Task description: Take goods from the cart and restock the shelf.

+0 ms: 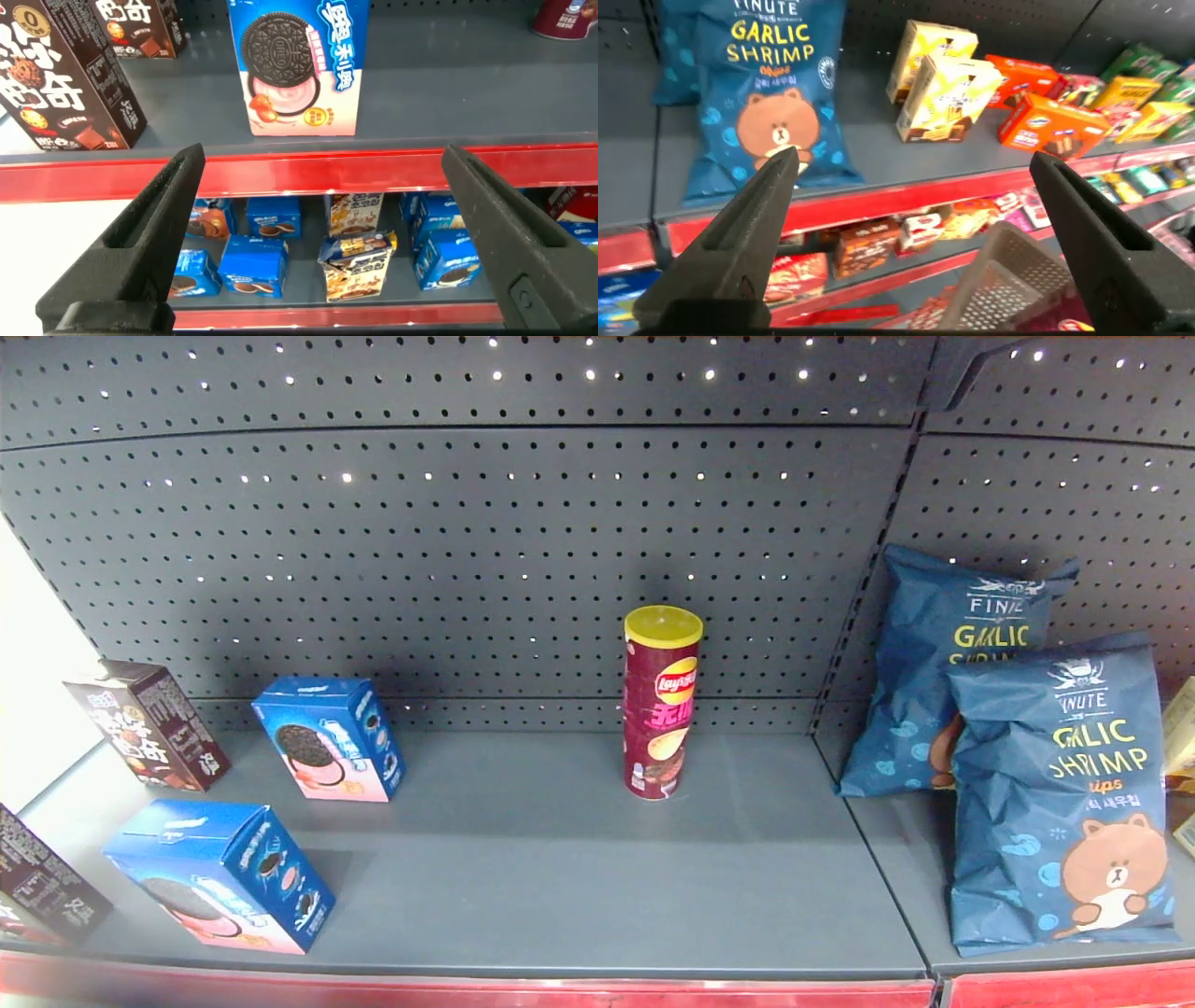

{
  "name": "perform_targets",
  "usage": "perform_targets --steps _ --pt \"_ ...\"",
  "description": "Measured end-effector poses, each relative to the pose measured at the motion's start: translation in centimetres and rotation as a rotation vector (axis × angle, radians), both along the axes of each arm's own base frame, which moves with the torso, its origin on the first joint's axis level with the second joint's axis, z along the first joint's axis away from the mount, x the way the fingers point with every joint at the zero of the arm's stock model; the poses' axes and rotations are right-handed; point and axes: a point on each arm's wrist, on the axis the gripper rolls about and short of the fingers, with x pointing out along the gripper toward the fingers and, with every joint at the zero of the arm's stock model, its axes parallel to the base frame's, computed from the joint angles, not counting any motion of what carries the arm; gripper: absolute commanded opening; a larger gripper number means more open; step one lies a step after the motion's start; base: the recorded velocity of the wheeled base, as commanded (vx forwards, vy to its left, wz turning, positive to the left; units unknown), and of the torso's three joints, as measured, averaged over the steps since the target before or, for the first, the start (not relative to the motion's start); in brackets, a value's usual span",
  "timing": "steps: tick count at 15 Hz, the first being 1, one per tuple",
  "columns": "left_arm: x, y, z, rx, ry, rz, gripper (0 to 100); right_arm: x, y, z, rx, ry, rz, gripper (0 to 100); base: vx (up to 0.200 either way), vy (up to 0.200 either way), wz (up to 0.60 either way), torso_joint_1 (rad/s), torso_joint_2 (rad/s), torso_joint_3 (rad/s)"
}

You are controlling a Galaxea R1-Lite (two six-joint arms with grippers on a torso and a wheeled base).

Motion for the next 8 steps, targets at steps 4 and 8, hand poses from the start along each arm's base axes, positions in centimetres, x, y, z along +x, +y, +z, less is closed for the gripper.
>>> perform_targets --steps 4,8 --pt "0.00 0.00 0.00 -0.001 0.000 0.000 100 -0.44 0.25 -0.45 -0.031 -0.008 -0.001 100 -0.050 0.000 0.00 0.001 0.00 0.002" --pt "0.00 0.00 0.00 -0.010 0.001 0.001 100 -0.71 0.39 -0.75 -0.036 -0.017 0.001 100 -0.200 0.000 0.00 0.004 0.00 0.002"
